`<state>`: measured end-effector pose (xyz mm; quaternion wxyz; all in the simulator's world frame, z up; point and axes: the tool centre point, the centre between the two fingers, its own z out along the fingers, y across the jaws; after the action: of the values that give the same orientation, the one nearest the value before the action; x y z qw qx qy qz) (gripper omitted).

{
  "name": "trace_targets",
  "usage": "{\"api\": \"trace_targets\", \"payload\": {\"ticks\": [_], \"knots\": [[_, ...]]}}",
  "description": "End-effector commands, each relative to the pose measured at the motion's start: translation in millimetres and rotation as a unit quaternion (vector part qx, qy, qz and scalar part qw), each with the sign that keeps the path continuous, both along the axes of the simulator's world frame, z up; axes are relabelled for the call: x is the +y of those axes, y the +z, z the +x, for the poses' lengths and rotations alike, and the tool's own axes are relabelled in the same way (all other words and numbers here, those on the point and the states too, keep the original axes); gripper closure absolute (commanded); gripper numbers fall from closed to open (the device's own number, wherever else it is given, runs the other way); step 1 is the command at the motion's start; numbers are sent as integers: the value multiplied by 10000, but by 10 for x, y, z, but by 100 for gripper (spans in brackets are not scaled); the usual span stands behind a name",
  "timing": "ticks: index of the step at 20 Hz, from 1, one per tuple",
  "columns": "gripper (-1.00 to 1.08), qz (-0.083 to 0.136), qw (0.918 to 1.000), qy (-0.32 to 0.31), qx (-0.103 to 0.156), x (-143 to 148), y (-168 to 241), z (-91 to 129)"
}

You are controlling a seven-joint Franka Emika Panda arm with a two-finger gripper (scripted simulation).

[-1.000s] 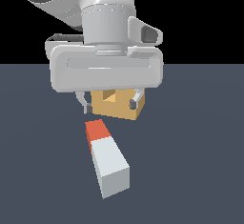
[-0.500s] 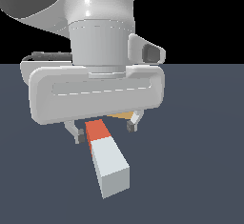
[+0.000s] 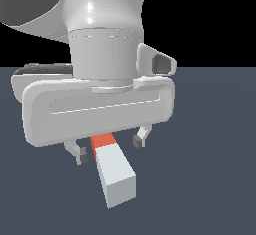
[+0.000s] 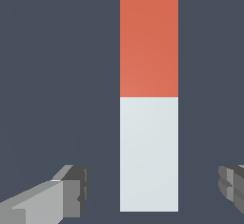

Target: Insert the peg into the horizontal hole in a box.

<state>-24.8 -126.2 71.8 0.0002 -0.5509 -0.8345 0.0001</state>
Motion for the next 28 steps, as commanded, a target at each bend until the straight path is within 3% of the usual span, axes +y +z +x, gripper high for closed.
{"api": "trace_targets", "payload": {"ticks": [1, 21, 22, 28], "knots": [[-92, 0, 10000, 3, -3, 8, 4, 7], [-92, 0, 10000, 1, -3, 9, -495, 6], [108, 0, 10000, 1, -3, 9, -495, 6], [108, 0, 10000, 1, -3, 9, -495, 6]]}}
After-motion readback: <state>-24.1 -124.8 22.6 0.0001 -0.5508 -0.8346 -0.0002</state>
